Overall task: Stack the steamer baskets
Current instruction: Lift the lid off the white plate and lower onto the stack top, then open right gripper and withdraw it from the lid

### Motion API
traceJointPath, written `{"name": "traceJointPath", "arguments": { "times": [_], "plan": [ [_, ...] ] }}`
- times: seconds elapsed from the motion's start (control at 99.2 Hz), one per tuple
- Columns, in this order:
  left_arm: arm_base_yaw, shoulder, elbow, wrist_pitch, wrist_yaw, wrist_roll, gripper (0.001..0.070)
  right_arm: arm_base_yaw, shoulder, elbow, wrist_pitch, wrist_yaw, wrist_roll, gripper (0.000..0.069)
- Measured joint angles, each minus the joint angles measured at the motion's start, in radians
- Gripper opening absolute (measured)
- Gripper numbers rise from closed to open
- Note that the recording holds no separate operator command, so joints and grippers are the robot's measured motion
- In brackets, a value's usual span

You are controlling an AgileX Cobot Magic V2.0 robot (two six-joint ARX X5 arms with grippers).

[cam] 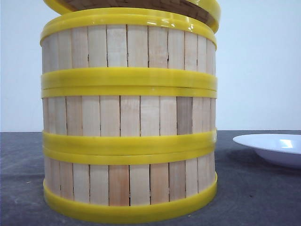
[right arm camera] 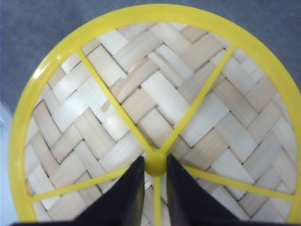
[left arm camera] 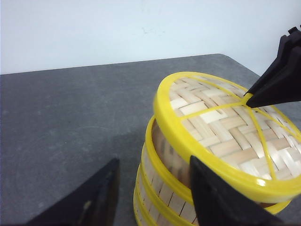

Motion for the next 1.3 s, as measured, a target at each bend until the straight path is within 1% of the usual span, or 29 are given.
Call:
{"name": "traceJointPath", "arguments": {
  "times": [0.323, 0.736, 1.301],
  "plan": [
    [0.0, 0.0, 0.0, -0.001, 0.0, -0.001, 0.0275, 0.002, 0.017, 0.0, -0.009, 0.032, 0.0, 0.0049],
    [0.0, 0.0, 0.0, -0.003, 0.0, -0.001, 0.0275, 0.016, 0.058, 0.0, -0.032, 0.035, 0.0, 0.0049],
    [0.0, 0.0, 0.0, -0.003, 0.0, -0.001, 0.0275, 0.019, 0.073, 0.0, -0.013, 0.046, 0.0, 0.0048]
  ]
}}
